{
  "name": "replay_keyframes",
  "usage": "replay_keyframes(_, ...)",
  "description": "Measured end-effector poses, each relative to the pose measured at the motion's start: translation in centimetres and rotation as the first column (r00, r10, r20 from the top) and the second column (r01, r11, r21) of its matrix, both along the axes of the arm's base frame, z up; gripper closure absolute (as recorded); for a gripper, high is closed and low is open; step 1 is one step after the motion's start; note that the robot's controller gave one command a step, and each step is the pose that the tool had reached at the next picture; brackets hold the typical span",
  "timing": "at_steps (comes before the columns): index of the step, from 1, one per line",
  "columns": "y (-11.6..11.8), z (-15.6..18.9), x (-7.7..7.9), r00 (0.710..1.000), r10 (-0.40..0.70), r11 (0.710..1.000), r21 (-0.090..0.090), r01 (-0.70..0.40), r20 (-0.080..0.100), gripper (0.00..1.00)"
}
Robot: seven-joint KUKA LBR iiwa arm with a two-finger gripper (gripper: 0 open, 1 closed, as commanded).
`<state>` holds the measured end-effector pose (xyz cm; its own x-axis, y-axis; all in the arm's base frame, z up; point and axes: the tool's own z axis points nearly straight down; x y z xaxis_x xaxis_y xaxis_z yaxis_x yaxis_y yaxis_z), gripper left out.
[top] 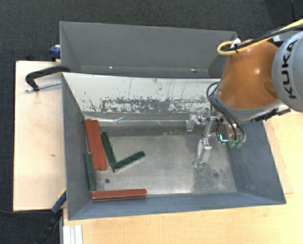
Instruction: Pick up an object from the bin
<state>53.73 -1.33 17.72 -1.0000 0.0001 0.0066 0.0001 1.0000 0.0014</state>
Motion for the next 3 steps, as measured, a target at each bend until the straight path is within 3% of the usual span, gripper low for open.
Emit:
replay_keyframes(1, 0.0, 0.3, 0.1, 1.000, 0.001, 1.000, 0.000, -0.001, 0.006, 0.00)
replay_keyframes(2, 3.9, -3.1, 1.6, 0.995, 0.103, 0.995, -0.002, -0.103, 0.010, 0.00)
replay_keyframes(3, 7.8, -4.0, 2.8, 0.998, 0.059, 0.998, 0.000, -0.059, 0.012, 0.00)
